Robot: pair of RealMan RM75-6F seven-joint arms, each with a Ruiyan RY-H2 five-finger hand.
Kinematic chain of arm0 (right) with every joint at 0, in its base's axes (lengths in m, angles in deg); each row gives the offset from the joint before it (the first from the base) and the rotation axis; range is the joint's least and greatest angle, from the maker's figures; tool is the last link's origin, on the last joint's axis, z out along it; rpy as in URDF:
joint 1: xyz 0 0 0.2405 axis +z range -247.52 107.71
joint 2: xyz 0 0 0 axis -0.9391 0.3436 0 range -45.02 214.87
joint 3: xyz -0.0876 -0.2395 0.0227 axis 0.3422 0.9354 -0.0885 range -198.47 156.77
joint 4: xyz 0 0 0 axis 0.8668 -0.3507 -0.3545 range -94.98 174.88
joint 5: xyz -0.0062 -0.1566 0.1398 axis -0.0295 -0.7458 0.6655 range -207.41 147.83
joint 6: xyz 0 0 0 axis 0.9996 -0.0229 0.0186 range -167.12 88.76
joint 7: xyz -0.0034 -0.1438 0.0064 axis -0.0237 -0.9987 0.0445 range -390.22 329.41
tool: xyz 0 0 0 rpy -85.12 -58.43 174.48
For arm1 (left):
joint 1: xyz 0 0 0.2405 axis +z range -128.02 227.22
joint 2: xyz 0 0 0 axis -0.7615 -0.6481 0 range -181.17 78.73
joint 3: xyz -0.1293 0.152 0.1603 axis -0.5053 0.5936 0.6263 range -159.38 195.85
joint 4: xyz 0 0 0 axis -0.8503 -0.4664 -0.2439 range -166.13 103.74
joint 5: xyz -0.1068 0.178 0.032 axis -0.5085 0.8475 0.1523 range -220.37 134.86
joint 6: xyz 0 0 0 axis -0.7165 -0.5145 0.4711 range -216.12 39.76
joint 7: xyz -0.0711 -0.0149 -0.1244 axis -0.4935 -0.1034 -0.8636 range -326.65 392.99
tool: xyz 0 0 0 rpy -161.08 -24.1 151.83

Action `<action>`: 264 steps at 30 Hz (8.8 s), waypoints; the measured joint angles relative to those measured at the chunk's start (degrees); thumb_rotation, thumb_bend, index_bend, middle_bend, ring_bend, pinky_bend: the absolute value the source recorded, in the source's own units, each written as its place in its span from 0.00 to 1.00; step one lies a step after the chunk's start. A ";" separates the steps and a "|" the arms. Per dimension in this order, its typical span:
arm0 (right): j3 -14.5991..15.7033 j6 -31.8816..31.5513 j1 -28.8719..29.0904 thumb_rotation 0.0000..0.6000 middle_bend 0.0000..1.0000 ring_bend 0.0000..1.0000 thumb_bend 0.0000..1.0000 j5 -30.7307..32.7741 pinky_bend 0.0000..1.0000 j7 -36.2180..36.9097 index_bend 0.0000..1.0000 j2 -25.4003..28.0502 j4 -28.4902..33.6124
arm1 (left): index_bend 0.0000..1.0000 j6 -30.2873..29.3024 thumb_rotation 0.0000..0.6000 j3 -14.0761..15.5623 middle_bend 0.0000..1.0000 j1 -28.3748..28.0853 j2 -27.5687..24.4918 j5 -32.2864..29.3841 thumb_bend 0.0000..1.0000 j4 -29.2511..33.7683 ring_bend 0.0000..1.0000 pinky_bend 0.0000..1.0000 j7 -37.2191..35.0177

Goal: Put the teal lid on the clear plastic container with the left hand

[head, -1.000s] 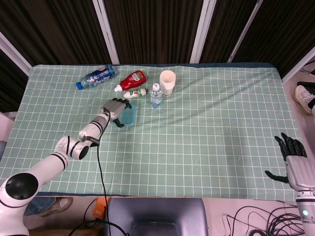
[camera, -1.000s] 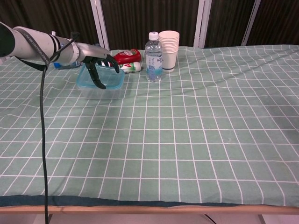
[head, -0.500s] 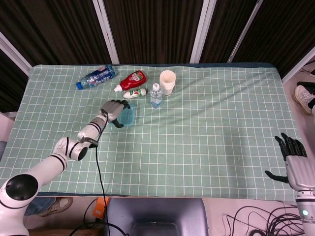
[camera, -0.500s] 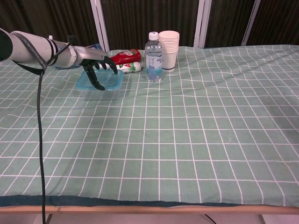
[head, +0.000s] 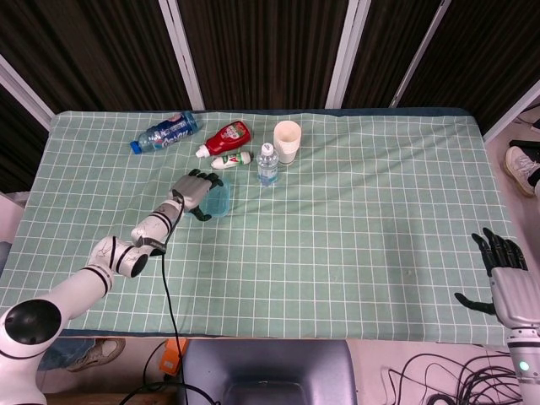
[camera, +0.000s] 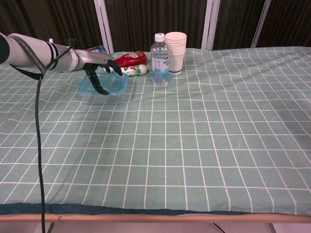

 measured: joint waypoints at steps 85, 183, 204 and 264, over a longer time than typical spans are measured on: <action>1.31 -2.24 -1.11 1.00 0.00 0.00 0.12 -4.07 0.00 2.60 0.00 0.78 -0.20 | 0.00 -14.72 1.00 2.27 0.08 4.71 -4.89 -11.36 0.22 14.45 0.00 0.00 14.78; 1.56 -2.07 -1.03 1.00 0.00 0.00 0.12 -4.61 0.00 1.80 0.00 0.66 -0.04 | 0.00 -23.51 1.00 3.66 0.23 13.25 -12.02 -7.03 0.23 25.87 0.09 0.00 16.53; 1.51 -2.40 -1.22 1.00 0.00 0.00 0.12 -4.52 0.00 2.06 0.00 0.76 0.00 | 0.00 -22.18 1.00 3.72 0.23 13.40 -10.28 -7.30 0.23 23.54 0.09 0.00 17.02; 1.46 -2.11 -1.11 1.00 0.00 0.00 0.12 -4.30 0.00 1.82 0.00 0.82 0.06 | 0.00 -20.33 1.00 4.10 0.23 13.61 -7.33 -5.69 0.23 19.36 0.10 0.00 16.22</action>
